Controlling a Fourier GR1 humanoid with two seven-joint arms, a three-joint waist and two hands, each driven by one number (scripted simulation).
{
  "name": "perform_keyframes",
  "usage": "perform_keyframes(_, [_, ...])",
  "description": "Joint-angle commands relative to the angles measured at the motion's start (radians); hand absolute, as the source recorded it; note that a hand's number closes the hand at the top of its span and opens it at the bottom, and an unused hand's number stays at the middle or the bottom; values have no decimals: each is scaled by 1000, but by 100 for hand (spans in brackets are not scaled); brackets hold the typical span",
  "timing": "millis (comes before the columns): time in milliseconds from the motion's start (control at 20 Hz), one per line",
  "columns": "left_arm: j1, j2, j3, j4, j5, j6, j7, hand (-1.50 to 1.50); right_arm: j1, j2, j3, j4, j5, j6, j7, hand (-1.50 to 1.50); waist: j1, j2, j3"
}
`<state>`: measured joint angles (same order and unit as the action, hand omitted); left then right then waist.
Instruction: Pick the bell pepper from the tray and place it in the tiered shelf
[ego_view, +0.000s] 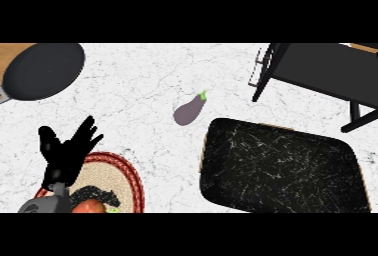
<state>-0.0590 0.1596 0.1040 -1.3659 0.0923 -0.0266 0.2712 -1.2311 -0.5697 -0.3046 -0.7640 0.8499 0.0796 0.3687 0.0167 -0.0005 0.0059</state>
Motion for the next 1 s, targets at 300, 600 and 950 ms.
perform_keyframes(300, [3, -10, -1, -7, 13, -4, 45, 0, -28, -24, -103, 77, -58, -123, 8, -150, 5, 8, -5])
perform_keyframes(600, [-63, -12, 0, 38, -9, 20, 53, 0, -108, -25, -187, 51, -158, -140, 59, -150, -9, 6, -6])
perform_keyframes(950, [36, 3, 9, 11, 17, -30, 29, 0, -113, 1, -288, 28, -275, -240, 80, -150, -6, 1, -6])
